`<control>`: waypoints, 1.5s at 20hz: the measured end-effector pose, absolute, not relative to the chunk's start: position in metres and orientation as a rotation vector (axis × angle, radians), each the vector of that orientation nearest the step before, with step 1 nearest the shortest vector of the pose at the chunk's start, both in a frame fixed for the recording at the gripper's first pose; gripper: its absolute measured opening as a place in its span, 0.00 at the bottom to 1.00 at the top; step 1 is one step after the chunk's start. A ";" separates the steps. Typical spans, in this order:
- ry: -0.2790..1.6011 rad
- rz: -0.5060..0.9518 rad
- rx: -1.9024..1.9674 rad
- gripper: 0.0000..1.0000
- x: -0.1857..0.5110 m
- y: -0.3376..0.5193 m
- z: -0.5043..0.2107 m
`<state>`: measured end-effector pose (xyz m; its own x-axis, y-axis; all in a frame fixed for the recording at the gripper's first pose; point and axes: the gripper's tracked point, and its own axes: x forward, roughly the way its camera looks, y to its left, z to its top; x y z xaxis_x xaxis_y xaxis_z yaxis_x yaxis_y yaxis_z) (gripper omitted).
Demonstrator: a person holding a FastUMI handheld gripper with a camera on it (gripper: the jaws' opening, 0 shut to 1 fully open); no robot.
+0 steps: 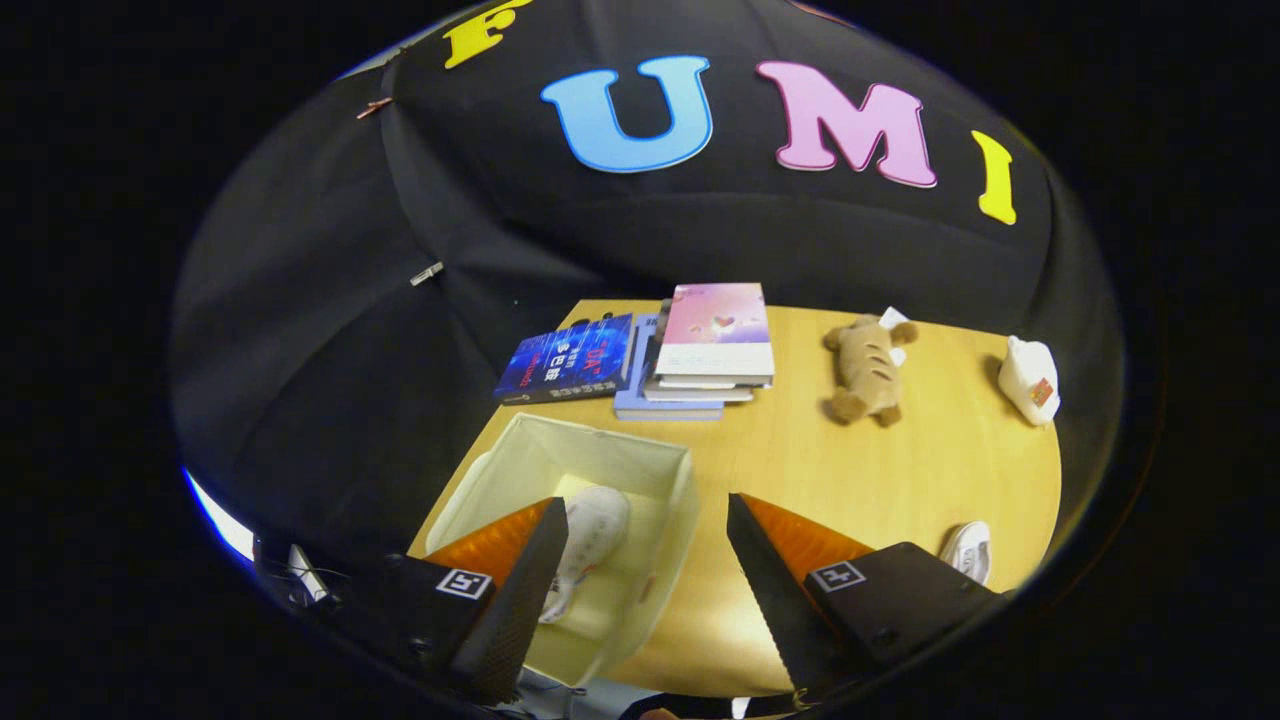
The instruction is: Open the storage box then place both shoes into the box .Put the left shoe in first, then the right shoe, with the right side of both shoes facing outward in a uniform manner.
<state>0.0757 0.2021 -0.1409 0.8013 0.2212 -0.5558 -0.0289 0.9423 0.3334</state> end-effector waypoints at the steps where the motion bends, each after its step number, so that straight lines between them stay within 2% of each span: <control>1: 0.611 0.113 0.304 0.99 0.067 0.181 -0.142; 7: 0.552 -0.045 0.161 0.99 0.012 0.054 -0.163; 15: 0.655 -0.243 0.086 0.97 -0.056 -0.083 -0.248; 21: 0.804 -0.308 0.012 0.99 -0.104 -0.126 -0.327; 25: 0.906 -0.302 0.019 0.98 -0.127 -0.127 -0.377; 30: 0.954 -0.310 0.016 0.97 -0.122 -0.135 -0.415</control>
